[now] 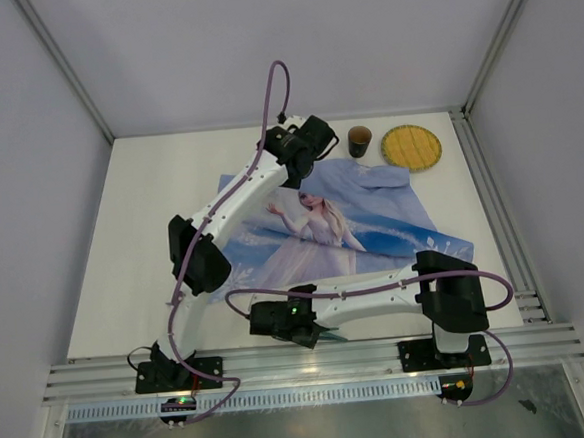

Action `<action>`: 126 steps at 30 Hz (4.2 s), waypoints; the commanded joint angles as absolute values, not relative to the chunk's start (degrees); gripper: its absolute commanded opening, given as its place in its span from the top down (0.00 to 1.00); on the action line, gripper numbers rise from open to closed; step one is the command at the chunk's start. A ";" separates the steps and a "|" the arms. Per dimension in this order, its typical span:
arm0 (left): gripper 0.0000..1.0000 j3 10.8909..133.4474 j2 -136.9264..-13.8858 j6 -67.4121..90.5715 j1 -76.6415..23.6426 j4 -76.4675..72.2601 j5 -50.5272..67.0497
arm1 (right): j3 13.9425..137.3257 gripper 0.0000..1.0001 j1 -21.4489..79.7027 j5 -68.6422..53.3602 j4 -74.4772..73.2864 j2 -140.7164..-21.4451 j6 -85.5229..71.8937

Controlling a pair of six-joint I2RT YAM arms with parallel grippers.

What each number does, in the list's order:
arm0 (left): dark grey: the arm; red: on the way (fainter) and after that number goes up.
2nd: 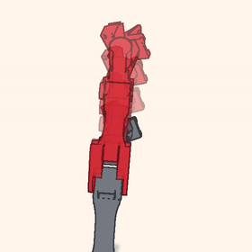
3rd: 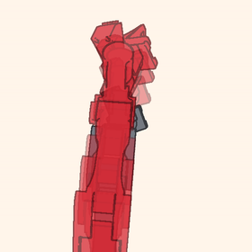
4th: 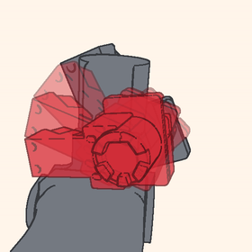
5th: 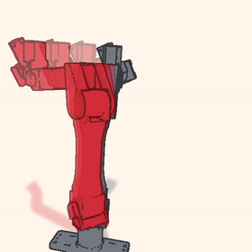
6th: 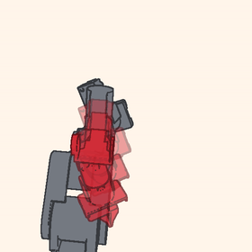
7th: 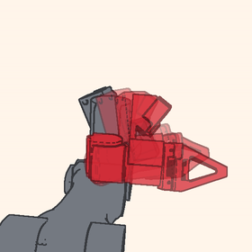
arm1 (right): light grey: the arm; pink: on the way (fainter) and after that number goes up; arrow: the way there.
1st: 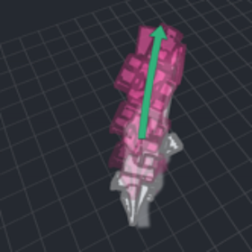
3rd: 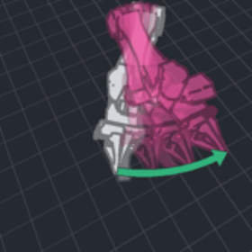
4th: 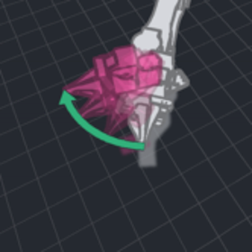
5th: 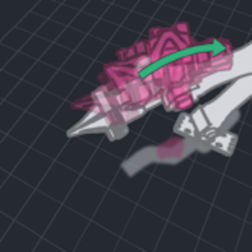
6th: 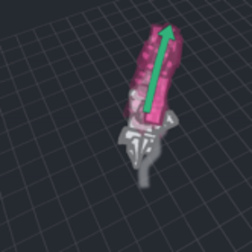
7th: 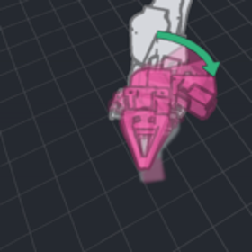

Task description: Set the dinner table for one person

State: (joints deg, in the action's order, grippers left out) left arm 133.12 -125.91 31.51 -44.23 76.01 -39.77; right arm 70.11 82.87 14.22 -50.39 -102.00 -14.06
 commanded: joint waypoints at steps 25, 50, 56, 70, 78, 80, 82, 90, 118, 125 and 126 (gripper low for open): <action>0.45 134.04 -129.90 30.32 -32.01 72.34 -45.97 | 77.87 0.29 82.97 45.78 -59.85 -94.93 -30.74; 0.40 125.44 -133.51 39.35 -11.70 50.73 -8.37 | 78.58 0.25 78.22 47.55 -65.30 -87.01 -34.28; 0.40 121.46 -132.45 48.60 -8.53 42.28 -4.57 | 77.79 0.25 78.13 47.72 -66.62 -85.96 -36.30; 0.41 124.45 -136.67 49.92 -8.53 41.13 -2.37 | 79.98 0.24 78.05 48.78 -67.15 -88.85 -34.37; 0.41 125.77 -137.02 47.73 -8.53 44.11 -6.15 | 79.19 0.24 77.08 48.08 -65.66 -88.86 -34.10; 0.41 125.68 -137.63 47.20 -8.53 44.73 -6.68 | 79.19 0.24 76.99 47.81 -65.13 -88.95 -33.58; 0.42 125.68 -138.33 46.76 -8.53 45.70 -7.03 | 79.36 0.24 76.82 47.81 -65.04 -89.12 -33.22; 0.43 124.63 -139.39 46.32 -8.53 46.05 -7.29 | 79.01 0.24 76.55 47.46 -65.13 -88.95 -33.22; 0.68 122.61 -141.15 44.83 -8.53 46.93 -8.26 | 79.72 0.24 76.64 47.55 -65.57 -89.91 -34.28; 0.89 122.70 -141.33 44.47 -8.53 47.20 -8.52 | 79.45 0.24 76.64 47.64 -65.30 -90.44 -34.10; 0.91 122.70 -141.42 44.39 -8.53 47.11 -8.44 | 79.45 0.24 76.64 47.64 -65.39 -90.70 -34.10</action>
State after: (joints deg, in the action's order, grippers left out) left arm 123.07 -140.64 44.93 -8.64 46.22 -7.77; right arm 77.69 76.73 46.37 -66.04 -90.06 -33.17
